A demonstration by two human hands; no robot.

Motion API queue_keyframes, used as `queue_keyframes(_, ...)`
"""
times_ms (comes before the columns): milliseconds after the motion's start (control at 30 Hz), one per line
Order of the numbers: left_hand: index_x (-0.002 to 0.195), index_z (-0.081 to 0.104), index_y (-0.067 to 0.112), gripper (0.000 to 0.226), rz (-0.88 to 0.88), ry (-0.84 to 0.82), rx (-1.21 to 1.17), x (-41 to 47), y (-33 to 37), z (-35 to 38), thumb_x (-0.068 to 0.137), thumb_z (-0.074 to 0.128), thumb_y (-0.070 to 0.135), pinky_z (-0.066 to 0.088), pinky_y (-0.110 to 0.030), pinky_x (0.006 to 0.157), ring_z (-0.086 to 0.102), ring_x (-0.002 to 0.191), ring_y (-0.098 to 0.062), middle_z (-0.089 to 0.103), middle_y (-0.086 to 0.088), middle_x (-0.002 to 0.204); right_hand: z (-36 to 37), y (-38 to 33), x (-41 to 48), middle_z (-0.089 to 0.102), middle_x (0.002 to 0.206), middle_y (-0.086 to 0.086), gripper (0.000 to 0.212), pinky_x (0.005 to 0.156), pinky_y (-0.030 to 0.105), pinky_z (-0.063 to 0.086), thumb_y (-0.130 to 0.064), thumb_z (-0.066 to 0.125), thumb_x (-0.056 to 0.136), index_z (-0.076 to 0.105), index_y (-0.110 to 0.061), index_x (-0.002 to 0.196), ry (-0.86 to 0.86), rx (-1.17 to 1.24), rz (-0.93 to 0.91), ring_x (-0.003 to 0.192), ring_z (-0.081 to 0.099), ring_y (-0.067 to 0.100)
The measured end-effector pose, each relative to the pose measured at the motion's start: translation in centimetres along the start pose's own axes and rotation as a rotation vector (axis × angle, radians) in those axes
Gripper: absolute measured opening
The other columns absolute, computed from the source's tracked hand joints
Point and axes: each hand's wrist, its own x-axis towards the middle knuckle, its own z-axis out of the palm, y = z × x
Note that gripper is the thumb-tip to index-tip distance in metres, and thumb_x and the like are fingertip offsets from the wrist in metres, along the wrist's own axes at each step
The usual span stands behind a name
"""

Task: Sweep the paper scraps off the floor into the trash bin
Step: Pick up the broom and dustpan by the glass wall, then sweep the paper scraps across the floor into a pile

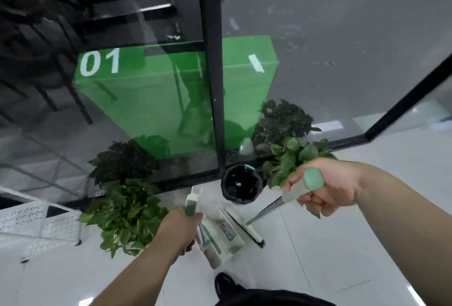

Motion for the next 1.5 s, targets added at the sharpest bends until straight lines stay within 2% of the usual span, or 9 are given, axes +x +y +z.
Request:
queue_keyframes(333, 0.089, 0.060, 0.016, 0.019, 0.216, -0.108, 0.234, -3.5, 4.5, 9.0, 0.093, 0.058, 0.035, 0.036, -0.024, 0.044, 0.049, 0.037, -0.017, 0.052, 0.001, 0.048, -4.2, 11.3, -9.5, 0.050, 0.068, 0.009, 0.029, 0.055, 0.023, 0.039, -0.034, 0.062, 0.071, 0.067, -0.016, 0.093, 0.096, 0.191, -0.090, 0.055, 0.051, 0.021)
queue_keyframes(500, 0.092, 0.063, 0.015, 0.019, 0.357, -0.200, 0.311, -7.9, 7.0, 14.7, 0.096, 0.055, 0.031, 0.035, -0.021, 0.041, 0.050, 0.036, -0.017, 0.053, -0.003, 0.049, -4.1, 19.9, -15.2, 0.052, 0.073, 0.011, 0.029, 0.052, 0.022, 0.034, -0.033, 0.069, 0.066, 0.066, -0.014, 0.088, 0.181, 0.466, -0.160, 0.058, 0.053, 0.021)
queue_keyframes(633, 0.083, 0.061, 0.011, 0.022, 0.463, -0.248, 0.373, -11.7, 8.5, 19.9, 0.095, 0.059, 0.029, 0.035, -0.020, 0.040, 0.050, 0.035, -0.018, 0.053, -0.003, 0.050, -2.5, 27.3, -19.6, 0.054, 0.075, 0.012, 0.051, 0.046, 0.019, 0.035, -0.024, 0.084, 0.046, 0.064, -0.015, 0.092, 0.234, 0.777, -0.245, 0.056, 0.055, 0.022)
queue_keyframes(767, 0.075, 0.052, 0.010, 0.025, 0.506, -0.342, 0.374, -15.0, 9.1, 25.5, 0.094, 0.060, 0.024, 0.033, -0.023, 0.045, 0.043, 0.036, -0.021, 0.045, -0.005, 0.051, -0.2, 34.9, -23.9, 0.055, 0.077, 0.014, 0.034, 0.040, 0.018, 0.039, -0.016, 0.060, 0.072, 0.059, -0.003, 0.103, 0.347, 0.997, -0.273, 0.051, 0.056, 0.019)
queue_keyframes(900, 0.070, 0.049, 0.011, 0.030, 0.572, -0.435, 0.426, -18.4, 8.9, 31.3, 0.091, 0.062, 0.027, 0.036, -0.030, 0.049, 0.042, 0.036, -0.022, 0.044, -0.004, 0.046, 3.3, 43.5, -24.6, 0.059, 0.076, 0.016, 0.036, 0.043, 0.022, 0.050, 0.002, 0.055, 0.062, 0.053, 0.004, 0.098, 0.353, 1.195, -0.135, 0.054, 0.062, 0.023)
queue_keyframes(1033, 0.075, 0.053, 0.009, 0.027, 0.639, -0.502, 0.514, -21.5, 8.5, 36.5, 0.093, 0.062, 0.028, 0.036, -0.029, 0.047, 0.042, 0.039, -0.022, 0.045, -0.005, 0.049, 7.3, 50.5, -24.8, 0.055, 0.067, 0.008, 0.023, 0.038, 0.019, 0.048, 0.002, 0.045, 0.067, 0.051, 0.000, 0.089, 0.385, 1.449, -0.083, 0.044, 0.053, 0.015)
queue_keyframes(1167, 0.077, 0.056, 0.009, 0.025, 0.694, -0.549, 0.561, -23.7, 8.5, 40.4, 0.091, 0.063, 0.028, 0.037, -0.033, 0.051, 0.044, 0.042, -0.023, 0.049, -0.008, 0.054, 10.7, 55.5, -25.8, 0.051, 0.066, 0.005, 0.035, 0.036, 0.018, 0.045, -0.001, 0.049, 0.061, 0.045, -0.006, 0.095, 0.459, 1.684, -0.177, 0.039, 0.049, 0.015)
queue_keyframes(1300, 0.077, 0.056, 0.009, 0.029, 0.737, -0.601, 0.631, -25.2, 8.3, 43.5, 0.093, 0.063, 0.032, 0.038, -0.032, 0.052, 0.045, 0.042, -0.022, 0.049, -0.005, 0.052, 12.5, 58.8, -24.6, 0.054, 0.068, 0.006, 0.017, 0.036, 0.019, 0.045, -0.015, 0.060, 0.088, 0.049, -0.011, 0.099, 0.613, 1.840, -0.212, 0.039, 0.048, 0.014)
queue_keyframes(1500, 0.078, 0.054, 0.009, 0.034, 0.796, -0.660, 0.729, -25.7, 8.2, 47.7, 0.092, 0.062, 0.038, 0.038, -0.030, 0.050, 0.046, 0.040, -0.022, 0.050, -0.005, 0.051, 12.7, 60.2, -21.0, 0.051, 0.071, 0.014, 0.011, 0.042, 0.021, 0.048, 0.008, 0.050, 0.079, 0.050, -0.003, 0.082, 0.778, 1.916, -0.042, 0.041, 0.053, 0.022)
